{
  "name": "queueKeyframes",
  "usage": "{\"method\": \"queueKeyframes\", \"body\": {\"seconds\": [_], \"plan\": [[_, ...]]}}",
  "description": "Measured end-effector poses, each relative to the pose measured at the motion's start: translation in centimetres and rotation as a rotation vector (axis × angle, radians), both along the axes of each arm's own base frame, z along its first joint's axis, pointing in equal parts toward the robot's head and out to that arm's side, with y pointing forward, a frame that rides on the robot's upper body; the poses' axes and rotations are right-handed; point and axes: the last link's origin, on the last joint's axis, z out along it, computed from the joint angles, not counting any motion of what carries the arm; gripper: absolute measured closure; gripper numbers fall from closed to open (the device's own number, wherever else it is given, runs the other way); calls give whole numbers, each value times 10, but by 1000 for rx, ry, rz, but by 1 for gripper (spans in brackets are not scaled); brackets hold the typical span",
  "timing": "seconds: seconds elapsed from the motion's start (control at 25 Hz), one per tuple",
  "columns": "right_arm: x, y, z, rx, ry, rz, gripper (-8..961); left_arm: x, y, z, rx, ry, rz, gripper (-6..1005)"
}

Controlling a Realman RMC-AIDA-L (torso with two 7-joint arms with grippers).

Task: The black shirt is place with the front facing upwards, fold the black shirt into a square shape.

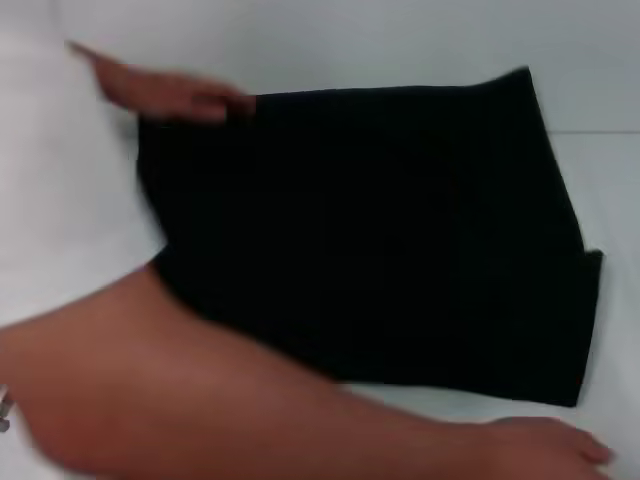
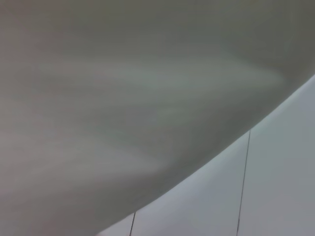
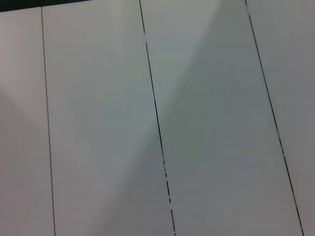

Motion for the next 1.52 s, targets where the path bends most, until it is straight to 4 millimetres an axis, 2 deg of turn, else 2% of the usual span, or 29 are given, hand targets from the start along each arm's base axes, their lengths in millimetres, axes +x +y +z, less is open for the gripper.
{"method": "queueKeyframes", "body": {"seconds": [1.52], "plan": [[-3,3,-2,-11,-2,7,58,4,3,-2,-9,0,-15,62]]}}
